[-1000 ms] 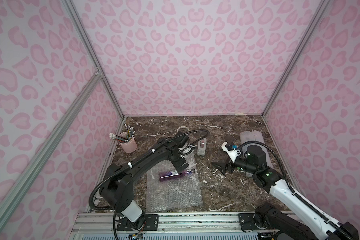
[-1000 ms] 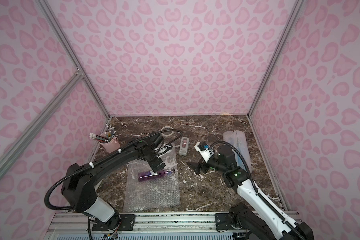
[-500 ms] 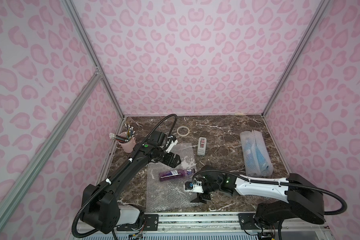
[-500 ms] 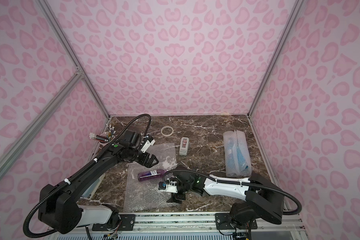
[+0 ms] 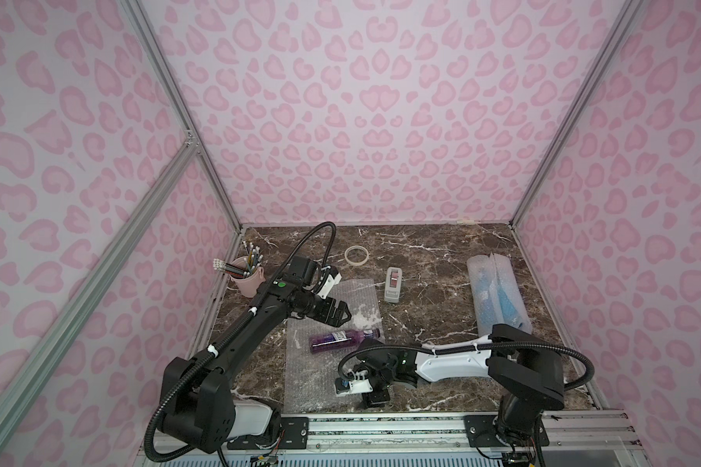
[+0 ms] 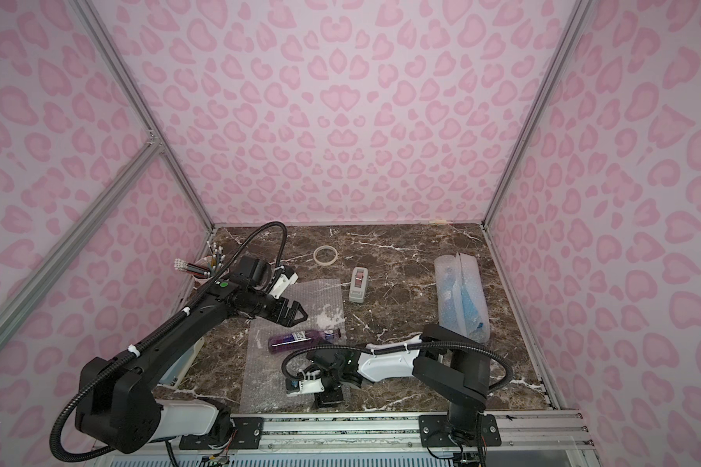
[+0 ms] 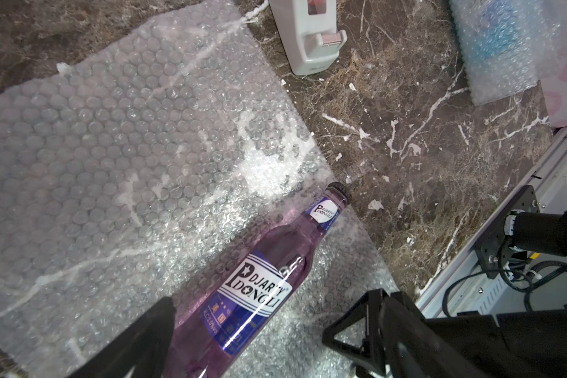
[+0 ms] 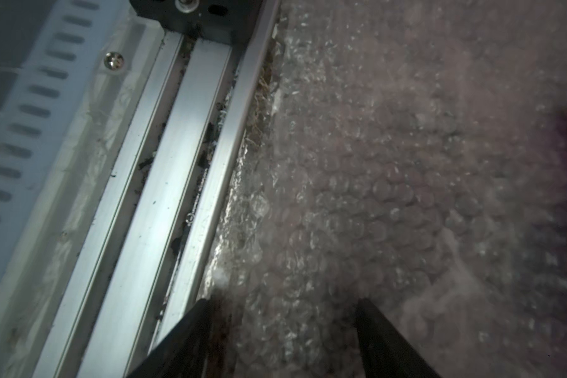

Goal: Wrap wine bottles in bubble wrap
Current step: Wrap the wine bottle in bubble wrap.

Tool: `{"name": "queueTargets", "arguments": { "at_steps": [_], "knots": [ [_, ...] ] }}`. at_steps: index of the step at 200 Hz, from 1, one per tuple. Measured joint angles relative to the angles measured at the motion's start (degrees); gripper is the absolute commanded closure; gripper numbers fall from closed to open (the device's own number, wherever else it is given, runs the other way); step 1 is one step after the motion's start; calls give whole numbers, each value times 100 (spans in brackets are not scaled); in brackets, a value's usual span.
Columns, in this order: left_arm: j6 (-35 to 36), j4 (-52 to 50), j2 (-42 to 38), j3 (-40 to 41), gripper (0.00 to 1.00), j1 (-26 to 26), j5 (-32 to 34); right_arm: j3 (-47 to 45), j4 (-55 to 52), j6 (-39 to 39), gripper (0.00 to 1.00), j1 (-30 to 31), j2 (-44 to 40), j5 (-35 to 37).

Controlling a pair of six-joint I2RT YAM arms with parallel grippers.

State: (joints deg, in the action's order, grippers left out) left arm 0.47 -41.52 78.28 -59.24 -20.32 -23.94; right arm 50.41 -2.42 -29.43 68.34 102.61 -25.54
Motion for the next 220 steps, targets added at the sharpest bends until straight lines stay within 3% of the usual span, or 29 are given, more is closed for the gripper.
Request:
{"name": "queueTargets", "arguments": {
  "at_steps": [25, 70, 134, 192, 220],
  "knots": [
    [0, -2, 42, 24, 0, 0, -11, 138, 133, 74, 63, -11, 173, 28],
    [0, -92, 61, -74, 0, 0, -4, 212, -160, 188, 97, -223, -109, 302],
    [2, -581, -254, -562, 0, 0, 284, 957, -308, 424, 96, -901, -227, 136],
    [-293, -1386, -850, -986, 1, 120, 1849, 1685, -404, 409, 90, -1224, 240, 203],
    [-549, -1720, -1117, -994, 0, 271, 2253, 1958, -503, 321, 87, -1340, 485, 260]
  ]
}}
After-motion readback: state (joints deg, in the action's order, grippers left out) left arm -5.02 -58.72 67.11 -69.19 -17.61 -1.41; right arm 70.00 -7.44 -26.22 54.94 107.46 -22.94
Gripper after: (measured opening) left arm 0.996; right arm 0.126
